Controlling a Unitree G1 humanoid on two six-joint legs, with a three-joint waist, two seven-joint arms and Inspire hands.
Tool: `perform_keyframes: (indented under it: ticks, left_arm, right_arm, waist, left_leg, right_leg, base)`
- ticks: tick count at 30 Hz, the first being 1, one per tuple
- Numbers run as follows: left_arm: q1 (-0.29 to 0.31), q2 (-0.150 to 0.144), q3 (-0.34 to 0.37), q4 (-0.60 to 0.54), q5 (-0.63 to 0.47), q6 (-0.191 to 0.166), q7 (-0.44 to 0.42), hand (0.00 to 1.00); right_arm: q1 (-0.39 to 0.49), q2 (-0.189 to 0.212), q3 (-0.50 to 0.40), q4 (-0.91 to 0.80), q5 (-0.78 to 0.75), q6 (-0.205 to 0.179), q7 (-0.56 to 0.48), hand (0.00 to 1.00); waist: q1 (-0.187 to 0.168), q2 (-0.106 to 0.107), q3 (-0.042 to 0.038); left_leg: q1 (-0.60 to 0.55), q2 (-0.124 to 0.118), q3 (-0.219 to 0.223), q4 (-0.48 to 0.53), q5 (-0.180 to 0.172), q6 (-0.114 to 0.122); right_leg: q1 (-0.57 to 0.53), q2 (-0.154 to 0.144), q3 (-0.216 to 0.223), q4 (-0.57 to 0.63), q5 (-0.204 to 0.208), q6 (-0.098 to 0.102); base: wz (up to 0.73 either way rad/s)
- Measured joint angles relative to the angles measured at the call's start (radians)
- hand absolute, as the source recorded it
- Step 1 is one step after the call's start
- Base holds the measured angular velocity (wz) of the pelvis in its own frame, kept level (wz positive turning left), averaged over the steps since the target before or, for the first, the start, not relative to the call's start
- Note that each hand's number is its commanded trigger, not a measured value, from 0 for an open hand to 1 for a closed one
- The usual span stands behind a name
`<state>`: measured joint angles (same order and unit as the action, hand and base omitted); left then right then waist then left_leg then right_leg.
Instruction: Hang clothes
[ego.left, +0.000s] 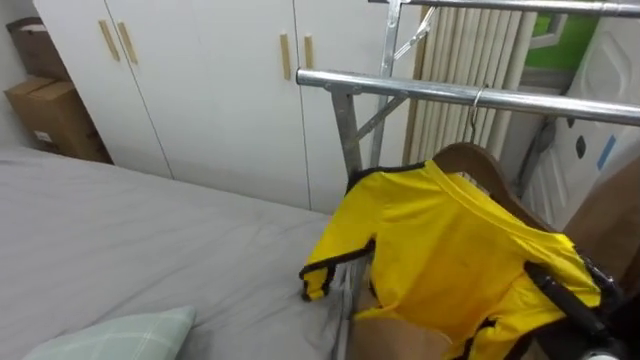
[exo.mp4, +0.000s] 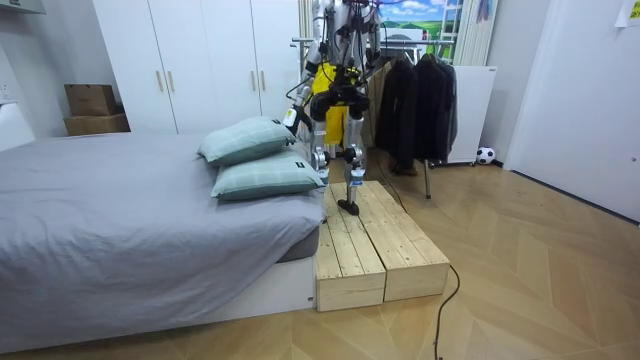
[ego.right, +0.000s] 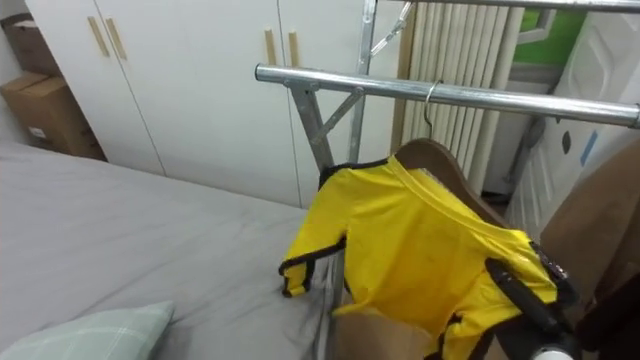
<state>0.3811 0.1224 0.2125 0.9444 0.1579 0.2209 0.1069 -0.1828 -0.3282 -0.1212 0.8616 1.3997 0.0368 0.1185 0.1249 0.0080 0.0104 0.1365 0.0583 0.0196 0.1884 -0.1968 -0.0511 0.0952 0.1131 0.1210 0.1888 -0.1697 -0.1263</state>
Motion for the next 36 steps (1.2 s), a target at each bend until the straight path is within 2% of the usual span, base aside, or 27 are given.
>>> perform_keyframes:
  ticks: [4,11,15,22,36]
  left_arm:
    - [0.008,-0.001,-0.001,0.000,-0.013,0.000,0.000,0.00]
    - [0.018,-0.008,-0.002,-0.001,-0.017,-0.001,0.015,0.00]
    - [0.029,-0.012,-0.002,-0.002,-0.034,-0.009,0.021,0.00]
    - [0.030,-0.014,-0.002,0.001,-0.039,-0.015,0.022,0.00]
    - [0.038,-0.022,-0.006,0.027,-0.061,-0.037,0.041,0.00]
  right_arm:
    - [0.007,0.009,-0.001,-0.017,0.053,-0.005,0.005,0.00]
    - [0.041,0.012,-0.010,-0.059,0.057,-0.028,0.007,0.00]
    - [0.077,0.034,-0.015,-0.062,0.057,-0.039,0.007,0.00]
    - [0.093,0.056,-0.016,-0.064,0.057,-0.039,0.008,0.00]
    - [0.116,0.064,-0.016,-0.049,0.042,-0.039,0.048,0.00]
  waist:
    - [-0.008,-0.003,0.0006]
    - [-0.010,-0.004,-0.0003]
    - [-0.012,-0.005,-0.0009]
    - [-0.014,-0.004,-0.0011]
    - [-0.021,-0.007,-0.0032]
  left_leg:
    - [0.001,0.000,0.003,-0.002,0.000,0.000]
    - [0.003,-0.001,0.004,-0.002,0.000,0.000]
    - [0.007,-0.001,0.010,-0.003,0.000,0.000]
    - [0.008,-0.001,0.011,-0.003,0.000,0.000]
    - [0.013,-0.001,0.011,-0.003,0.000,0.000]
  right_leg:
    - [0.000,0.000,0.003,-0.001,0.000,0.000]
    - [0.000,0.000,0.013,-0.003,-0.001,0.001]
    - [0.003,0.000,0.017,-0.004,-0.001,0.001]
    - [0.003,0.000,0.018,-0.003,-0.001,0.002]
    - [0.008,0.000,0.016,-0.003,-0.001,0.002]
  base:
    - [-0.03]
    - [-0.02]
    - [-0.03]
    - [0.00]
    - [0.00]
